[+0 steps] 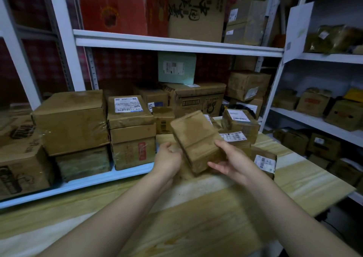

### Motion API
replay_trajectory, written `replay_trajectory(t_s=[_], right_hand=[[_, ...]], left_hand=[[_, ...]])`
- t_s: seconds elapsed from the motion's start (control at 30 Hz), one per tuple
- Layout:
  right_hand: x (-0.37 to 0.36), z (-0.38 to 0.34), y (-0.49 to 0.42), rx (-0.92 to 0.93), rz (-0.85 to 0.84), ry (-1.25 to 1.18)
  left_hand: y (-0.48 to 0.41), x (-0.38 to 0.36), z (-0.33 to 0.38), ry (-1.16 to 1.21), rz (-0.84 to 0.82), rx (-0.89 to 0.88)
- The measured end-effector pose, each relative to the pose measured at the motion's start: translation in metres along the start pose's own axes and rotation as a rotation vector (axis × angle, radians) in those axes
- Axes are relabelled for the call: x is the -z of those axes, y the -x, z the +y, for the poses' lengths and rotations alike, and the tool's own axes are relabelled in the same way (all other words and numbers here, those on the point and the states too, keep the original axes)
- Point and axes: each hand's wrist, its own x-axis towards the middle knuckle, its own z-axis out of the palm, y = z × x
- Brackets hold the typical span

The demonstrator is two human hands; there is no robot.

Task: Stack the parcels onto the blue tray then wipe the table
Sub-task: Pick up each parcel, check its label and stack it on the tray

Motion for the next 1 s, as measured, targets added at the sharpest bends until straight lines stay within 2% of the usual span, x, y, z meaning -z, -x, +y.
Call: replay_trajectory(t_s=[0.07,0.13,0.47,0.6,0.77,1.0], right_hand=[[0.002,0.000,0.000,-0.008,-0.060,-0.136],[0.001,0.003,-0.001,-0.006,-0.108,-0.160],[0.008,0.011,-0.006,0.041,-0.235,-0.078],[0.013,0.011,-0.005,0.025,-0.220,-0.043],[0.014,0.014,-0.007,0.000,-0.239,0.000],[0.016,0.017,-0.010,0.077,-0.247,-0.066]], left_hand=[[0.000,0.005,0.003,0.084,-0.041,0.037],[0.000,0.008,0.006,0.138,-0.078,0.035],[0.005,0.022,0.013,0.196,-0.096,-0.030],[0.007,0.024,0.014,0.238,-0.119,-0.046],[0.011,0.025,0.015,0.163,-0.087,-0.093],[0.013,0.031,0.014,0.106,-0.028,-0.119]])
